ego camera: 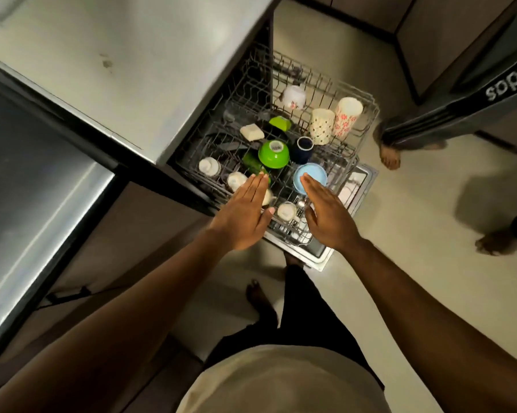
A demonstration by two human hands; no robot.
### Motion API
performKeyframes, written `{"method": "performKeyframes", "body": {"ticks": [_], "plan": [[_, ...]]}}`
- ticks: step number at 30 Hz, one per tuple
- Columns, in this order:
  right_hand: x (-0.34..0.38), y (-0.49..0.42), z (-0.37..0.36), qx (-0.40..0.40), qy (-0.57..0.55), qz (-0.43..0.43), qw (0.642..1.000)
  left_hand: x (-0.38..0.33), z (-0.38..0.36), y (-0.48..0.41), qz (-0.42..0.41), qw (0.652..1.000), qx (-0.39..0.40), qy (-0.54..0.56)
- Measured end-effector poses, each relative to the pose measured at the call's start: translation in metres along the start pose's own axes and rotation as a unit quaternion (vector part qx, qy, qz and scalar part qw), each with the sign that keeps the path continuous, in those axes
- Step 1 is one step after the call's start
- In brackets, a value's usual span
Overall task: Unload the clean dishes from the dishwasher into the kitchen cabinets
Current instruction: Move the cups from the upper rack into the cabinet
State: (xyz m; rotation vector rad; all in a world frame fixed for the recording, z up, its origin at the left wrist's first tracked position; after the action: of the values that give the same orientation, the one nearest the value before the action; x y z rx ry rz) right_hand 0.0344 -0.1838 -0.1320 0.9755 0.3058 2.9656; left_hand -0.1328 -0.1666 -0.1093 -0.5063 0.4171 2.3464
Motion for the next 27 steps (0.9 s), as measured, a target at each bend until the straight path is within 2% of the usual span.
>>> {"method": "performKeyframes", "body": {"ticks": [7, 14, 18, 20, 23, 27], "plan": [[-0.059, -0.037, -0.069, 0.079, 0.009, -0.04, 0.996, 0.058, -0.048, -0.04, 0.087, 0.993, 0.082, 0.018], [-0.109, -0.066, -0.135, 0.173, 0.021, -0.095, 0.98, 0.116, -0.107, -0.083, 0.203, 0.965, 0.16, 0.05], [-0.125, -0.076, -0.169, 0.228, 0.036, -0.079, 0.97, 0.134, -0.127, -0.105, 0.219, 0.962, 0.163, 0.015], [-0.13, -0.078, -0.182, 0.251, 0.054, -0.07, 0.964, 0.14, -0.141, -0.109, 0.222, 0.956, 0.189, 0.009], [-0.136, -0.085, -0.196, 0.271, 0.07, -0.049, 0.959, 0.151, -0.161, -0.111, 0.243, 0.942, 0.23, 0.006], [-0.134, -0.097, -0.2, 0.286, 0.086, -0.023, 0.954, 0.158, -0.179, -0.114, 0.257, 0.938, 0.235, 0.011]]}}
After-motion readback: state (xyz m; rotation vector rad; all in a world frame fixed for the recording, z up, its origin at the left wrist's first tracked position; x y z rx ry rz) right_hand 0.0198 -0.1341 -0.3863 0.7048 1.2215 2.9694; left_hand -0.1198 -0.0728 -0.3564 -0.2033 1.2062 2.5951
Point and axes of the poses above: each hand's wrist, its own y-axis away from the middle knuckle, its own z-axis out of the back of the hand, x = y × z, the point moved 8 cm from there along -y, towards the middle knuckle, and after that the axes turned 11 degrees about -z, right-handed, at the moved point
